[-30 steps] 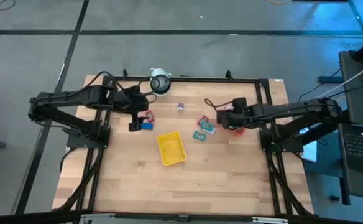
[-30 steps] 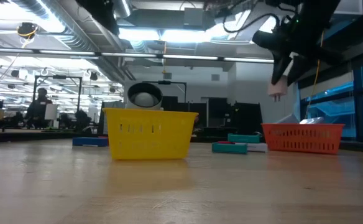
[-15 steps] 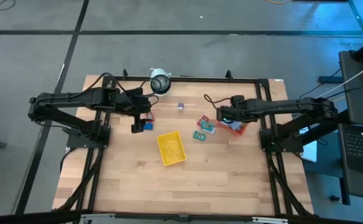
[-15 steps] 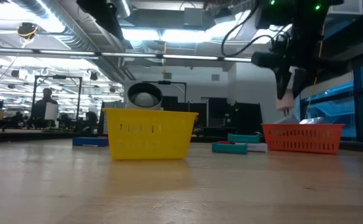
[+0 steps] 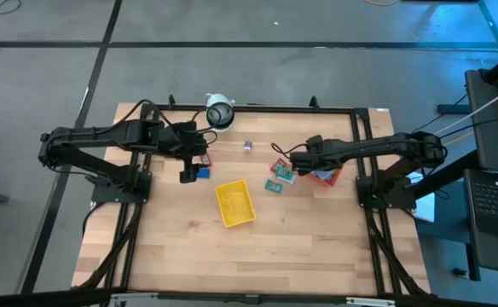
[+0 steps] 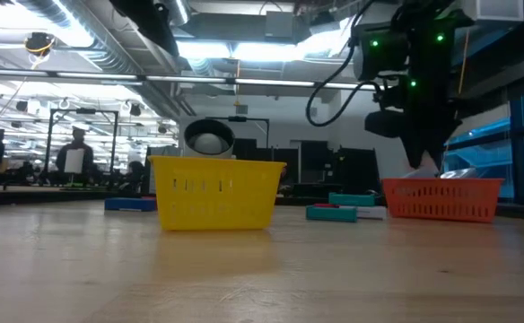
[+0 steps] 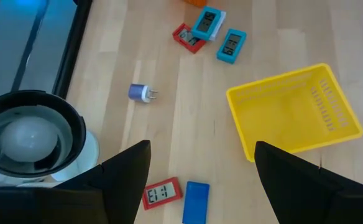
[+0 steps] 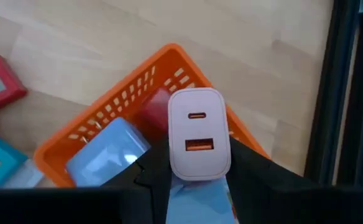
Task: Pick & Place Office items
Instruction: Put the pink charger adapter into the orange basket, then put the violet charger adapter into the orange basket
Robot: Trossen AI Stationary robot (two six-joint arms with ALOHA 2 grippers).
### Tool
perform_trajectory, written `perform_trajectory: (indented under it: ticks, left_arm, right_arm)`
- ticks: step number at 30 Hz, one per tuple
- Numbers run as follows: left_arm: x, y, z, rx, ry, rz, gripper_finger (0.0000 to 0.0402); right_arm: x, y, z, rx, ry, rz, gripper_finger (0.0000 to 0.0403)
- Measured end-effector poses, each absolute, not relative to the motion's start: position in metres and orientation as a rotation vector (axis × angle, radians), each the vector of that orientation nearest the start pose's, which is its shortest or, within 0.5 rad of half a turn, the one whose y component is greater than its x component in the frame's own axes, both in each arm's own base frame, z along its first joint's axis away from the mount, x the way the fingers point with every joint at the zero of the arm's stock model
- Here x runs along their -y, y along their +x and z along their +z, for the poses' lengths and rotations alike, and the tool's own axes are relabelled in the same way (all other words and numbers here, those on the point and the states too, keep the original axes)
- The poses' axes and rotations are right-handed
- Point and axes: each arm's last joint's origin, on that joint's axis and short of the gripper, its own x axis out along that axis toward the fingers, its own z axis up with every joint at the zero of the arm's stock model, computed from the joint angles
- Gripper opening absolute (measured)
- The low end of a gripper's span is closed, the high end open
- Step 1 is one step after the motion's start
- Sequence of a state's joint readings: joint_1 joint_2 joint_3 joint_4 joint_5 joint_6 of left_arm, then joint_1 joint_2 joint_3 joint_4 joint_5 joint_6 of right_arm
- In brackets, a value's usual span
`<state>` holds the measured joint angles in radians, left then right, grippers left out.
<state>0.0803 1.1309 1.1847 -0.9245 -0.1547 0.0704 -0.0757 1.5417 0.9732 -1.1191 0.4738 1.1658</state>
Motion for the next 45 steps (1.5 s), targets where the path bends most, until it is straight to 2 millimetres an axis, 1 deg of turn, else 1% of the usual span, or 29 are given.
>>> perform_trajectory:
  ticks: [5,8,12,14,18,25,28,30,33,35,37,41,45]
  left_arm:
    - [-0.021,0.21,0.342,-0.878,0.098,0.189,0.0285]
    - [-0.021,0.21,0.342,-0.877,0.099,0.192,0.0285]
    - [-0.022,0.211,0.343,-0.867,0.1,0.195,0.0285]
    - [-0.022,0.211,0.343,-0.864,0.1,0.196,0.0285]
    - [-0.022,0.212,0.344,-0.851,0.1,0.198,0.0285]
    - [-0.022,0.212,0.344,-0.846,0.1,0.199,0.0285]
    - [-0.022,0.212,0.344,-0.847,0.101,0.201,0.0285]
    - [-0.022,0.212,0.344,-0.848,0.109,0.218,0.0285]
    - [-0.025,0.212,0.344,-0.85,0.116,0.251,0.0285]
    - [-0.03,0.211,0.344,-0.854,0.106,0.271,0.0285]
    - [-0.036,0.21,0.343,-0.868,0.094,0.297,0.0285]
    - [-0.05,0.208,0.338,-0.923,0.063,0.358,0.0285]
    - [-0.07,0.205,0.334,-0.951,-0.017,0.424,0.0285]
  right_arm:
    - [0.026,0.237,0.196,-1.181,0.597,-1.228,0.0174]
    - [0.025,0.236,0.197,-1.198,0.61,-1.206,0.0202]
    - [0.021,0.237,0.197,-1.202,0.635,-1.197,0.0226]
    - [0.019,0.237,0.198,-1.181,0.647,-1.206,0.0231]
    - [0.016,0.239,0.207,-1.103,0.647,-1.216,0.0234]
    - [0.017,0.234,0.223,-0.979,0.65,-1.245,0.0235]
    - [0.018,0.234,0.229,-0.909,0.686,-1.232,0.0235]
    - [0.017,0.242,0.235,-0.82,0.727,-1.159,0.0235]
    - [0.016,0.26,0.245,-0.673,0.772,-0.997,0.0236]
    - [0.016,0.272,0.252,-0.585,0.793,-0.899,0.0236]
    - [0.019,0.28,0.256,-0.516,0.796,-0.845,0.0236]
    - [0.031,0.292,0.255,-0.491,0.788,-0.779,0.0236]
    - [0.057,0.304,0.245,-0.503,0.854,-0.712,0.0236]
